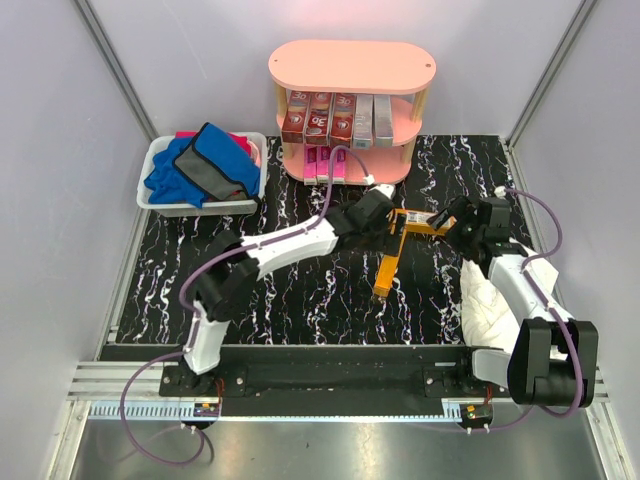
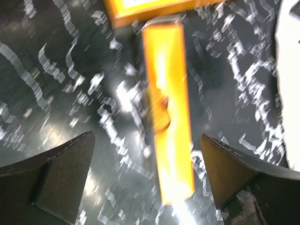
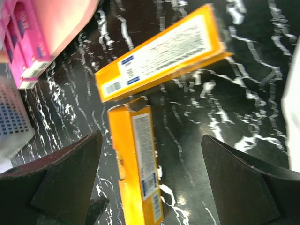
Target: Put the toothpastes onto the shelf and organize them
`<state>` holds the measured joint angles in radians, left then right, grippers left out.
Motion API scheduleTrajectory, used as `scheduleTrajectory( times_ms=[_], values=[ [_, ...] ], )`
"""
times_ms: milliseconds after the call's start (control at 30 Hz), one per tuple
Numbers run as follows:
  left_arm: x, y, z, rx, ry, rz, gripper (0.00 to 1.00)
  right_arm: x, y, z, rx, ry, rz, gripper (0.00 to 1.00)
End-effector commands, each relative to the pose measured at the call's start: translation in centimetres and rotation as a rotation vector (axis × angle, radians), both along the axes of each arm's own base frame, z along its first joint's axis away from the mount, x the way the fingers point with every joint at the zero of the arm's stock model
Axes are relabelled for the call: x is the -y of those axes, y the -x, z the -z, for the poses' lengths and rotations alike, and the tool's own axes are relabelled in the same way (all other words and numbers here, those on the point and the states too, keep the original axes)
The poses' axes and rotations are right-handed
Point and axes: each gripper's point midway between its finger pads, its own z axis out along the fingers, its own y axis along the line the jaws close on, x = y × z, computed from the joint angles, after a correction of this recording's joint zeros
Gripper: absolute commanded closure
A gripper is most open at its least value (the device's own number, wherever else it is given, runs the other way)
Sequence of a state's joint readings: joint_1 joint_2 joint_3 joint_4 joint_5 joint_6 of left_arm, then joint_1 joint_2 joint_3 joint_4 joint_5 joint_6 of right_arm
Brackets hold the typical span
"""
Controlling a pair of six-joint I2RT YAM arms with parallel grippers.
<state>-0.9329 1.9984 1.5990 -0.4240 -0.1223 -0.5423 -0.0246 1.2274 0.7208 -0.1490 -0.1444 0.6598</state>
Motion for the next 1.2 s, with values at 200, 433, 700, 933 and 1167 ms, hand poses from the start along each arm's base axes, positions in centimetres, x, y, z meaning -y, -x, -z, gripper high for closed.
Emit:
scheduleTrajectory(
  times_ms=[200, 433, 700, 933, 1167],
  values=[
    [5.5, -3.1, 1.4, -0.005, 0.005, 0.06, 0.01, 1.5, 0.6, -0.5, 0.021, -0.035, 0.009, 0.04],
    [5.4, -4.1, 4.5, -0.03, -0.066, 0.004, 0.07, 1.5, 0.6, -0.2, 0.014, -0.051, -0.002, 0.04],
    [6.4, -4.9, 5.3, -0.069, -0.035, -0.001, 0.29, 1.6, 0.7, -0.3, 0.021, -0.051, -0.003, 0.04],
    [7.1, -4.2, 4.1, -0.075, 0.045, 0.059, 0.58, 1.3, 0.7, -1.0, 0.041, -0.057, -0.023, 0.04],
    [5.4, -3.7, -1.0, -0.039, 0.211, 0.065, 0.63, 0.9, 0.9, -2.0, 0.076, -0.07, -0.036, 0.05]
  ],
)
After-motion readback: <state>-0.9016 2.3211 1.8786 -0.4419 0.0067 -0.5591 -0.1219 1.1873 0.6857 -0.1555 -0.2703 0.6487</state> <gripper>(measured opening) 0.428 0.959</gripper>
